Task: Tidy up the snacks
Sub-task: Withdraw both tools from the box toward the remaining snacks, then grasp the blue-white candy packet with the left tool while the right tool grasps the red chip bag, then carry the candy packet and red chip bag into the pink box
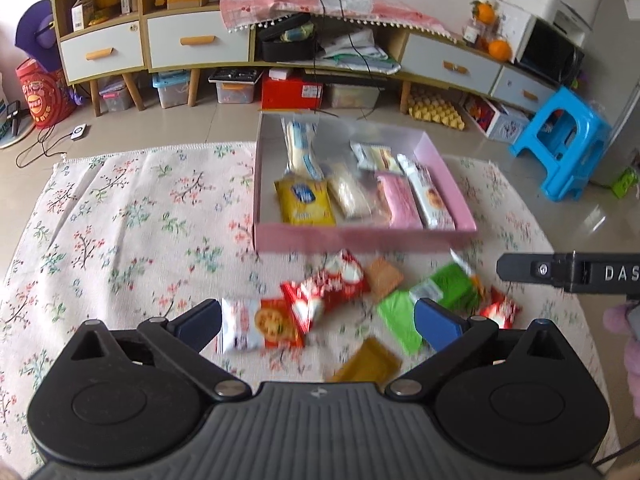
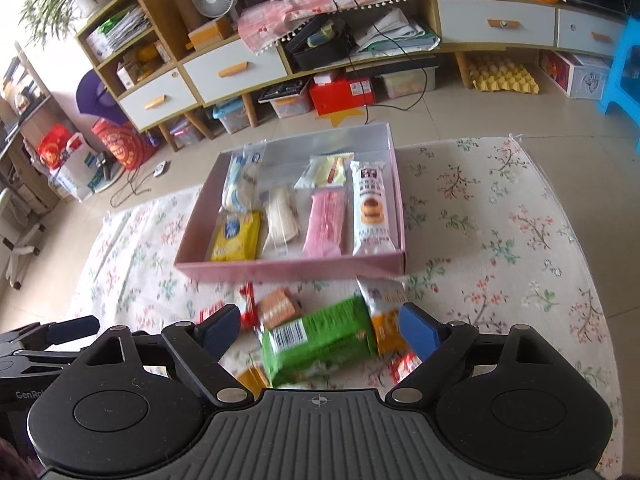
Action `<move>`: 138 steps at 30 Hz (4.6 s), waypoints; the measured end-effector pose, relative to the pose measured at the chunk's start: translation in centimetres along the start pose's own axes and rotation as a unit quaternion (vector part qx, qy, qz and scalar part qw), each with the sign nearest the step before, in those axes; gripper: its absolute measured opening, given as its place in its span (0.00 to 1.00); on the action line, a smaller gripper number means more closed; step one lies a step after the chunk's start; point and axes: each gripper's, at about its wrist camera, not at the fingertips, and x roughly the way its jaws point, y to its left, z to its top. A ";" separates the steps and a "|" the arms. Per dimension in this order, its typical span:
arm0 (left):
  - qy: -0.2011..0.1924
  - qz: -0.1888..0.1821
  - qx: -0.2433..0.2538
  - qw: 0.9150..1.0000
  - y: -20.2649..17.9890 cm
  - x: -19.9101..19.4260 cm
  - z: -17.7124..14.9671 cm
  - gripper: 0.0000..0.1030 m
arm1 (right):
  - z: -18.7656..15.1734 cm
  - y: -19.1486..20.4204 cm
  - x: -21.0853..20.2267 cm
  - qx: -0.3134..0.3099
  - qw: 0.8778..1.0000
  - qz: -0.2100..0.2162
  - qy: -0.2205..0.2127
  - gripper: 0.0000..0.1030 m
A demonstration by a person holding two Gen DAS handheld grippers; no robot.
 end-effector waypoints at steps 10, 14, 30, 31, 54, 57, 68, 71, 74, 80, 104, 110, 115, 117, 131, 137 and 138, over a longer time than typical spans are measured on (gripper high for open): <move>0.009 -0.001 0.018 1.000 -0.3 -0.2 -3.6 1.00 | -3.3 -0.6 0.1 -0.015 1.000 0.004 0.010 0.89; 0.018 0.000 0.019 1.000 -0.1 0.7 -4.9 1.00 | -4.3 -1.2 0.6 -0.016 1.000 -0.003 0.007 0.89; 0.080 -0.068 0.126 0.986 -0.7 1.7 -10.1 0.78 | -7.0 -3.4 3.1 -0.082 0.995 -0.040 0.044 0.89; 0.085 -0.076 0.131 0.985 -0.9 1.8 -10.4 0.74 | -7.2 -3.5 3.2 -0.088 0.994 -0.043 0.045 0.89; 0.065 -0.120 0.173 0.975 -4.5 3.4 -10.1 0.53 | -7.4 -6.3 5.4 -0.080 0.994 -0.059 0.040 0.89; 0.058 -0.111 0.164 0.978 -4.7 3.8 -9.7 0.50 | -7.2 -6.1 5.7 -0.080 0.995 -0.055 0.035 0.89; 0.038 -0.081 0.165 0.982 -5.7 4.9 -9.1 0.49 | -6.7 -5.8 6.6 -0.073 0.995 -0.071 0.019 0.87; 0.032 -0.076 0.169 0.982 -5.9 5.2 -9.0 0.53 | -6.6 -5.7 6.7 -0.073 0.994 -0.075 0.017 0.87; 0.027 -0.072 0.165 0.983 -5.8 5.3 -8.9 0.54 | -6.6 -5.5 6.7 -0.075 0.994 -0.076 0.013 0.82; 0.016 -0.069 0.155 0.985 -5.7 5.4 -8.7 0.46 | -6.5 -5.3 6.7 -0.077 0.994 -0.079 0.009 0.66; 0.038 -0.096 0.104 0.989 -5.0 4.3 -7.7 0.27 | -5.5 -6.9 4.9 0.001 0.998 -0.032 0.045 0.39; 0.036 -0.104 0.072 0.991 -4.1 3.5 -6.9 0.27 | -5.1 -7.3 4.2 0.033 0.998 -0.015 0.050 0.38; 0.026 -0.105 0.054 0.993 -3.5 2.7 -6.2 0.27 | -4.7 -7.5 3.5 0.056 0.997 -0.008 0.053 0.38; 0.023 -0.104 0.044 0.993 -3.2 2.5 -5.9 0.27 | -4.5 -7.6 3.1 0.067 0.996 -0.002 0.051 0.38; -0.005 -0.079 0.007 0.997 -2.1 1.8 -2.1 0.27 | -2.4 -6.7 2.4 0.121 0.991 0.054 0.036 0.38; -0.011 -0.061 -0.002 0.998 -1.6 3.3 0.9 0.27 | 0.1 -4.7 2.9 0.107 0.992 0.067 0.023 0.38; -0.013 -0.060 -0.005 0.998 -1.4 3.5 1.3 0.27 | 0.7 -4.4 2.9 0.105 0.992 0.071 0.016 0.38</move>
